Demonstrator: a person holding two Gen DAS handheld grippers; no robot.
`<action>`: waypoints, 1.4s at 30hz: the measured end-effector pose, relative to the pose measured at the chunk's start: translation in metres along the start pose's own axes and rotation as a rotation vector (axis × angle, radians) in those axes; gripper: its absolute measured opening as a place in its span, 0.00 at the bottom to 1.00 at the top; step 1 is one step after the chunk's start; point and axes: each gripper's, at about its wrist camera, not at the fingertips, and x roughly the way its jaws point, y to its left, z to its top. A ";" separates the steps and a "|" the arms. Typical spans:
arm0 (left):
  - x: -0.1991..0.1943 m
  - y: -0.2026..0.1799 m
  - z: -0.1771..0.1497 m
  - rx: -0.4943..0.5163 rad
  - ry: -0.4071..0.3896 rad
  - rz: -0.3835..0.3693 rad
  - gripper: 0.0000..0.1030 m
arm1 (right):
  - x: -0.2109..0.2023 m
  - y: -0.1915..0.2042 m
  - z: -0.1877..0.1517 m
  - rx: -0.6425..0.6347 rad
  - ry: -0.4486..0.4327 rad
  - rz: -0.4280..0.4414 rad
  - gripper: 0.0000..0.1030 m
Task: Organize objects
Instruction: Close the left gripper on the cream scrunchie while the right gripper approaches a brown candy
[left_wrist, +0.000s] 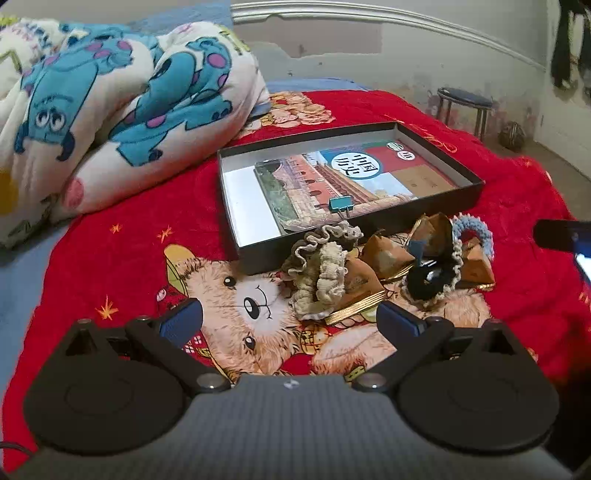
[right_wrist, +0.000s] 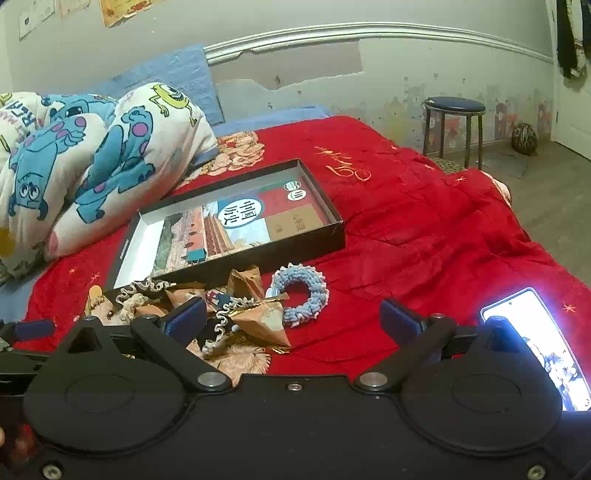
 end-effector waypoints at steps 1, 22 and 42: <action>0.001 0.002 0.000 -0.021 0.007 -0.021 1.00 | 0.000 -0.001 0.000 0.005 -0.003 0.004 0.98; 0.008 -0.005 0.005 -0.057 -0.128 -0.045 0.86 | 0.022 0.037 0.005 -0.144 0.012 0.035 0.98; 0.039 -0.014 -0.003 -0.025 -0.017 -0.019 0.43 | 0.090 0.034 -0.016 -0.004 0.129 0.077 0.77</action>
